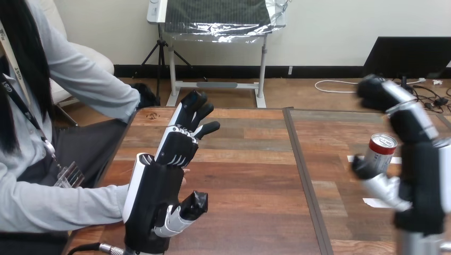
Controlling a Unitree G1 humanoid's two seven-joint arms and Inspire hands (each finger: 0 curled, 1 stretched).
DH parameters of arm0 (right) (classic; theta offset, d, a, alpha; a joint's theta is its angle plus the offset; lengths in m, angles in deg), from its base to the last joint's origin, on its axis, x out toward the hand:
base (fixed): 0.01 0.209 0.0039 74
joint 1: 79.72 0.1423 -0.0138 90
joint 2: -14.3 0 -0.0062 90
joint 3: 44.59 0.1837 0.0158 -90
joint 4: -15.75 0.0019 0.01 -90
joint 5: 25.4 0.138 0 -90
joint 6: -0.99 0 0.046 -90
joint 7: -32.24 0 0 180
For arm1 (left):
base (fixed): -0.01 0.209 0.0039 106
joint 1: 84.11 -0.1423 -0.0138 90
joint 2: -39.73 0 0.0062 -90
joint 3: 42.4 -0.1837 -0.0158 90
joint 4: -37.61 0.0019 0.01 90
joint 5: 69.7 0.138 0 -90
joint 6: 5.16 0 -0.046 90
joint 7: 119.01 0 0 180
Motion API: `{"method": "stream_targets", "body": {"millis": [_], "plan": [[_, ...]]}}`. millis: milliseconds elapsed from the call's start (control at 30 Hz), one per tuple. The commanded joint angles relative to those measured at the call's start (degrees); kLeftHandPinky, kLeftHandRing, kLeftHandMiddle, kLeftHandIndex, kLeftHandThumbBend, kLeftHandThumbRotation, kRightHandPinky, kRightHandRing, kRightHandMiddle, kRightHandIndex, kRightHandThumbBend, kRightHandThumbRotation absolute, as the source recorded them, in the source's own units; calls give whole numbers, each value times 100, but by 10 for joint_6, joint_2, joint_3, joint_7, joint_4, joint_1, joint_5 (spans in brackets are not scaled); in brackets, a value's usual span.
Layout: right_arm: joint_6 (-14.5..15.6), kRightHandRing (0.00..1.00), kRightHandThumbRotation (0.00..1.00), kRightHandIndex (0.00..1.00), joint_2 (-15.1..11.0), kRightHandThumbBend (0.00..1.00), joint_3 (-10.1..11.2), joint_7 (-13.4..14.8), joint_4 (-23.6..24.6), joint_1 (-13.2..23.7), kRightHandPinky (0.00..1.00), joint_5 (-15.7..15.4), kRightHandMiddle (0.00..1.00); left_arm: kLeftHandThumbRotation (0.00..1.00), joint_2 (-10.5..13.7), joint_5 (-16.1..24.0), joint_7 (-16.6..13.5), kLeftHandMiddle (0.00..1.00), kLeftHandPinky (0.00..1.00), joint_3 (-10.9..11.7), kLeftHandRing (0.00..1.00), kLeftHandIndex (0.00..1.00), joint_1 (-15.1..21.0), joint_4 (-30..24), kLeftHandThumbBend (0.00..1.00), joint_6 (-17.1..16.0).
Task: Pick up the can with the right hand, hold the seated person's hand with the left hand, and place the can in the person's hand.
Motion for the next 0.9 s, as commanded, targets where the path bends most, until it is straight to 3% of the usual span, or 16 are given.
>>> {"method": "stream_targets", "body": {"millis": [0, 133, 567, 867], "plan": [[13, 75, 74, 78, -30, 98, 35, 26, -7, 55, 69, -11, 78, 78, 3, 1, -3, 95, 83, 0, 92, 95, 39, 5, 86, -7], [24, 75, 74, 79, -45, 99, 44, 40, -13, 65, 69, -13, 79, 78, 2, 4, -5, 95, 83, 1, 92, 95, 38, 4, 86, -7], [49, 80, 66, 80, -87, 100, 54, 54, -51, 108, 71, 22, 82, 78, 1, -1, -6, 94, 82, -2, 92, 94, 39, 3, 85, -7], [78, 84, 58, 81, -102, 100, 55, 54, -70, 133, 79, 43, 84, 77, 2, -9, -1, 94, 82, -6, 92, 95, 40, 0, 85, -3]]}}
